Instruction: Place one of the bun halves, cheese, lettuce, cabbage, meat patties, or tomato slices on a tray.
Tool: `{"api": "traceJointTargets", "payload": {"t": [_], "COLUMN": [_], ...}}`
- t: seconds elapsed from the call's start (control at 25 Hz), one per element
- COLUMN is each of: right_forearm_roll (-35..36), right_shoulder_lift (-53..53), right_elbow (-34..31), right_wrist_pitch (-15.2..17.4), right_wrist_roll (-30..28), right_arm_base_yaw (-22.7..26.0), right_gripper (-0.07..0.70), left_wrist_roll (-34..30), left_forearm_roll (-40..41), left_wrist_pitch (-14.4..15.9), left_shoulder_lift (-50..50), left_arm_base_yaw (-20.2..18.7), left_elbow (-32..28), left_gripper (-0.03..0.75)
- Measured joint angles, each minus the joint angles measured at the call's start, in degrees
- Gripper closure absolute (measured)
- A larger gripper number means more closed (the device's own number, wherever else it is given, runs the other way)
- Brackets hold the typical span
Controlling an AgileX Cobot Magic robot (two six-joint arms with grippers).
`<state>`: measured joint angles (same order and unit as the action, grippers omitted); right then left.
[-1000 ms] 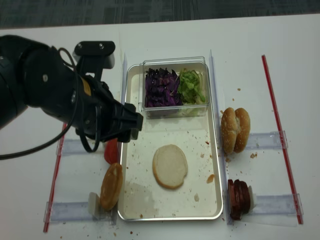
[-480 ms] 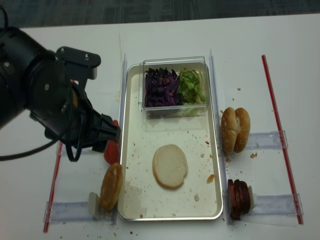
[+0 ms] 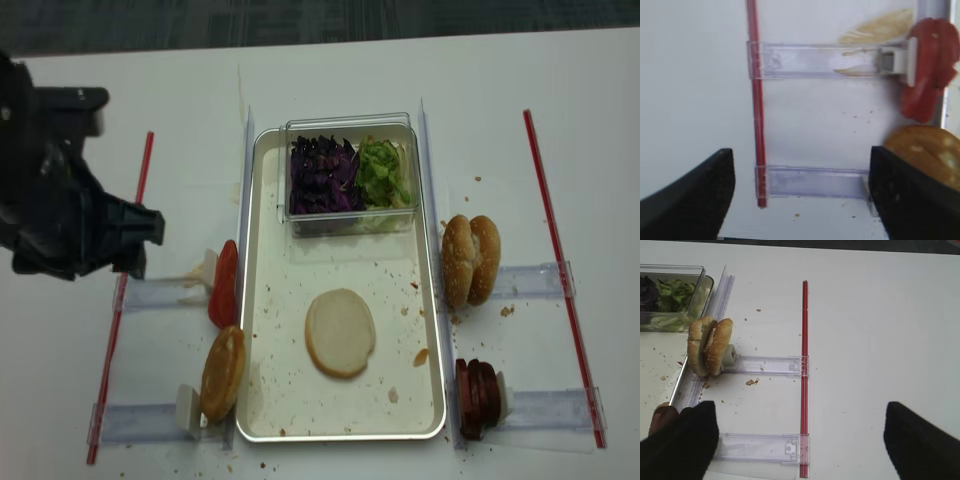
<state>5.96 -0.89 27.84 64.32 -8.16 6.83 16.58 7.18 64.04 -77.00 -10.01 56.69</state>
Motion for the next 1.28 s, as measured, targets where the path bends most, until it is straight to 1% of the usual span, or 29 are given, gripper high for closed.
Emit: {"api": "traceJointTargets", "payload": {"t": [0.04,0.16,0.28,0.36,0.48,0.6,0.68,0.96,1.28], "right_forearm_roll": [0.0,0.0,0.0,0.0,0.0,0.0,0.0,0.0,0.0], "right_shoulder_lift": [0.0,0.0,0.0,0.0,0.0,0.0,0.0,0.0,0.0], "right_elbow": [0.0,0.0,0.0,0.0,0.0,0.0,0.0,0.0,0.0], "right_wrist_pitch": [0.0,0.0,0.0,0.0,0.0,0.0,0.0,0.0,-0.1], "right_wrist_roll": [0.0,0.0,0.0,0.0,0.0,0.0,0.0,0.0,0.0], "right_arm_base_yaw": [0.0,0.0,0.0,0.0,0.0,0.0,0.0,0.0,0.0], "right_gripper": [-0.062,-0.062,-0.062,-0.062,-0.062,-0.062,-0.062,-0.062,-0.062], "left_wrist_roll": [-0.8,-3.2,-4.7,-5.0,-5.1,-5.1,-5.1,-5.1,-5.7], "left_forearm_roll": [0.0,-0.1,-0.1,-0.4,-1.4,-1.8,-1.8,-3.5,-4.6], "left_wrist_pitch": [0.0,0.4,0.5,0.6,0.6,0.8,1.4,3.4,5.3], "left_shoulder_lift": [0.0,0.0,0.0,0.3,2.6,6.8,10.0,24.3,40.5], "left_arm_base_yaw": [2.1,6.9,8.5,8.7,8.7,8.7,8.7,8.7,8.7], "left_elbow": [0.0,0.0,0.0,-0.2,-2.2,-5.7,-8.6,-17.1,-23.2], "left_gripper": [0.171,0.171,0.171,0.173,0.196,0.218,0.221,0.223,0.224]}}
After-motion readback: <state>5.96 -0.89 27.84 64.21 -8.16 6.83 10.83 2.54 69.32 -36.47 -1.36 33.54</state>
